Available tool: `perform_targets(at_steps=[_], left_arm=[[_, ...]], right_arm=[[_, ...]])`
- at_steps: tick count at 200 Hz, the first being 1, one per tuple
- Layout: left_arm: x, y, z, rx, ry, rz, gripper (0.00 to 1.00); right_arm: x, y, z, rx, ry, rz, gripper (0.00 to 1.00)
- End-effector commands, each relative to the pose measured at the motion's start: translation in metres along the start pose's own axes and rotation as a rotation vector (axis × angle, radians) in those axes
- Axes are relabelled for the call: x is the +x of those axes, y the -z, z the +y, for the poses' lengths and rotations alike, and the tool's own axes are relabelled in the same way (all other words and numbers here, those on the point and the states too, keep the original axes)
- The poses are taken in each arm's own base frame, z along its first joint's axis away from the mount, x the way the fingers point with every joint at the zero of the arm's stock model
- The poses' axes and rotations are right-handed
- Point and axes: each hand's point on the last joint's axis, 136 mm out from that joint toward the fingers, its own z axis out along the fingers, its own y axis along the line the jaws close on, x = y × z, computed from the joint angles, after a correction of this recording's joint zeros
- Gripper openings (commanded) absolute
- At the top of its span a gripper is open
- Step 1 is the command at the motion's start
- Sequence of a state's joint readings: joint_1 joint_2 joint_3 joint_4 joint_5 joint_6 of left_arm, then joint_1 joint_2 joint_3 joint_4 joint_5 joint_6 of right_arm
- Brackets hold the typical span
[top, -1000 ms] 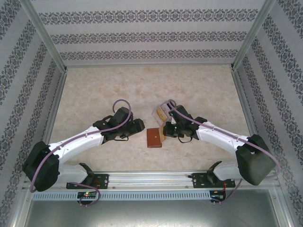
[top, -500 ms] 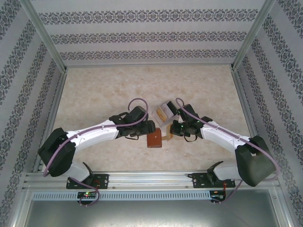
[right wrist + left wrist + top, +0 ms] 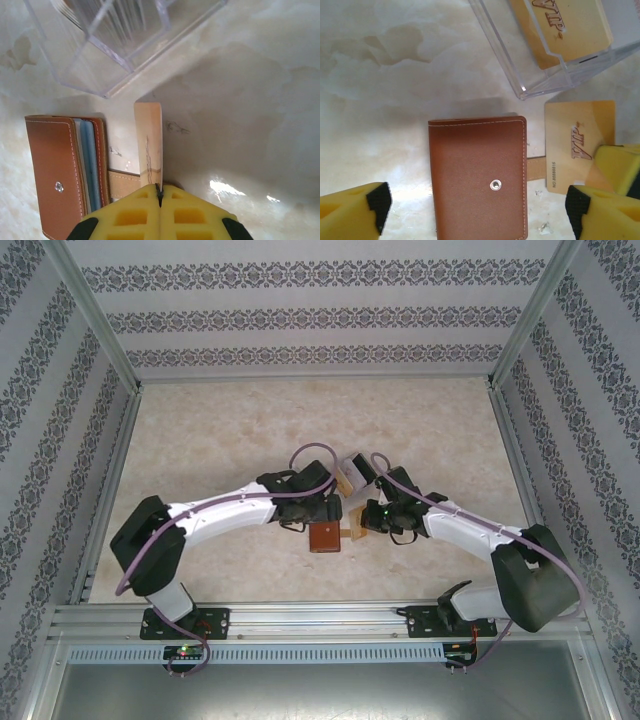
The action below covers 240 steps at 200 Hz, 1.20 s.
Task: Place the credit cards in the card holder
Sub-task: Open the card holder at the bottom-center of the table.
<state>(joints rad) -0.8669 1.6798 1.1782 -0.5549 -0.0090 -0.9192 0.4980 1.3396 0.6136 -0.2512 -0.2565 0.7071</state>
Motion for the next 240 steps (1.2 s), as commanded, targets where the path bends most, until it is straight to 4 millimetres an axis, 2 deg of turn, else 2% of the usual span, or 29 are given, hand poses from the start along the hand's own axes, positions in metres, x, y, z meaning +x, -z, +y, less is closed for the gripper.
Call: perform_targets(at_steps=[1,59,114,152,188,206,240], left_arm=[[0.012,-0.001,0.005,-0.12,-0.086,0.044,0.94],[0.022,-0.024,-0.008,-0.247,-0.188,0.111,0.97],[0.026,-0.037,0.003,-0.333,-0.205,0.134,0.97],[0.023,-0.035,0.011,-0.39,-0.217,0.121,0.94],[0.016,-0.023,0.011,-0.389,-0.22,0.091,0.87],[0.016,-0.022,0.012,-0.396,-0.234,0.093,0.88],[0.019,-0.02,0.019,-0.427,-0.236,0.107,0.77]], right_arm=[[0.011,-0.002,-0.018,0.033,-0.029,0.024,0.0],[0.015,-0.007,-0.023,0.03,-0.038,0.036,0.0],[0.017,-0.013,-0.031,0.049,-0.047,0.053,0.0],[0.015,-0.013,-0.036,0.065,-0.05,0.047,0.0],[0.014,-0.011,-0.043,0.093,-0.044,0.048,0.0],[0.013,-0.01,-0.044,0.093,-0.046,0.047,0.0],[0.013,-0.01,-0.045,0.096,-0.047,0.048,0.0]])
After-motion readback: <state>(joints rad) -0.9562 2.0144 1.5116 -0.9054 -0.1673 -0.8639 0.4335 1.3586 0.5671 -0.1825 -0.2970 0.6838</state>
